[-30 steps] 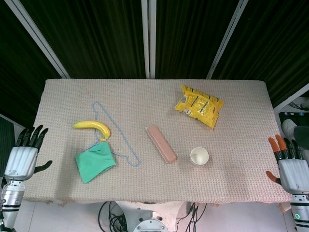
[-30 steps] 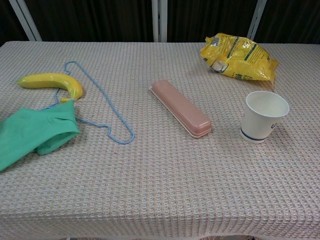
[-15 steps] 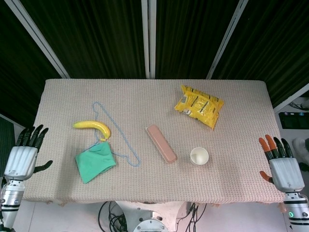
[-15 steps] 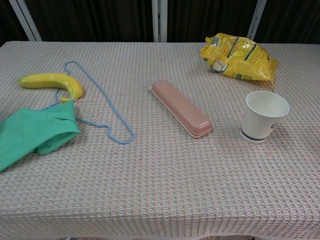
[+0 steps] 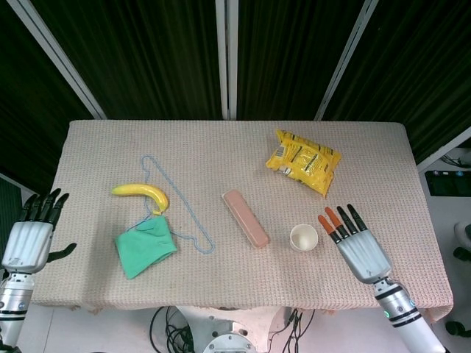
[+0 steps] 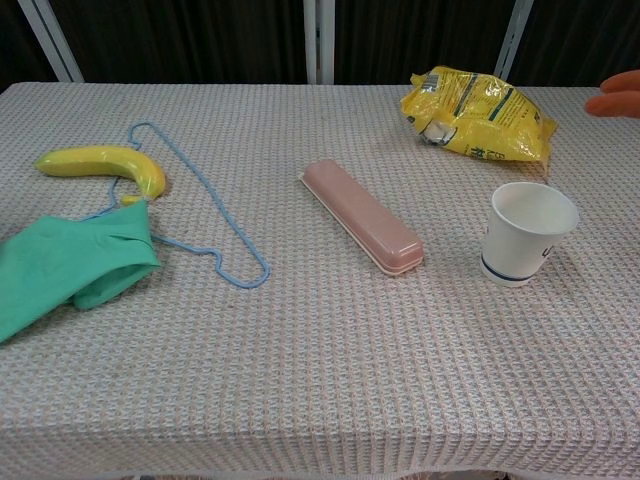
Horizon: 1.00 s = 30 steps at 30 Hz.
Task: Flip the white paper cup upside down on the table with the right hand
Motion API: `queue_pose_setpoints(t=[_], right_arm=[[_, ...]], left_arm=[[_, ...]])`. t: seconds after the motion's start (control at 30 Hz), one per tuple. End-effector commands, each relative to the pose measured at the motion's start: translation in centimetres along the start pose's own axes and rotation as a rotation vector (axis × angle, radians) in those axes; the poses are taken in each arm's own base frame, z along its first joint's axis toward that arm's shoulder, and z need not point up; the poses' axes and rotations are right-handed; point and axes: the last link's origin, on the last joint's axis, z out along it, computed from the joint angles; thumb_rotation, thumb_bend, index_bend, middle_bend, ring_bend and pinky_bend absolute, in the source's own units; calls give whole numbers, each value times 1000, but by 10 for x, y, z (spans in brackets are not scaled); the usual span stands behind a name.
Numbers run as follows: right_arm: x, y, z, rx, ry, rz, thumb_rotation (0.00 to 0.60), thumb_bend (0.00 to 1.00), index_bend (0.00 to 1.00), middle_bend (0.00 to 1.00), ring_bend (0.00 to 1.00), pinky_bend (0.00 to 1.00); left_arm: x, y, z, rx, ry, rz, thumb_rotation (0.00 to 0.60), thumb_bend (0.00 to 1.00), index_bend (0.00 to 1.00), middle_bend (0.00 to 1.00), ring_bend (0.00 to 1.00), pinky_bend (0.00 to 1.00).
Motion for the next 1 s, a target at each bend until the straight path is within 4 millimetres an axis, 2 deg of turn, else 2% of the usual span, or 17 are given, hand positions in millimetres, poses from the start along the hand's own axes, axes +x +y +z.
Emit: queue_pose_setpoints(t=[0.03,0.43,0.6,0.7,1.0], right_arm=[[9,-39,32,111,-28,-50,600,17,0,0,0,0],[-1,-78,71,164,-63,-190,600,31,0,0,0,0],[-3,-83,75,169,-51,-202,600,51,6,90,0,0],[-5,-83,74,164,-51,-212,600,57,88,167,0,0],[-6,-78,71,146,-36,-216,600,82,415,406,1,0]], left_arm=[[0,-1,0,4,-3,-1,600,127,15,0,0,0],[0,-4,1,11,-13,-12,600,127,15,0,0,0],[1,-5,1,15,-16,-19,600,127,16,0,0,0],[1,-5,1,12,-22,-23,600,127,16,0,0,0],[0,-5,1,8,-34,-32,600,127,15,0,0,0]])
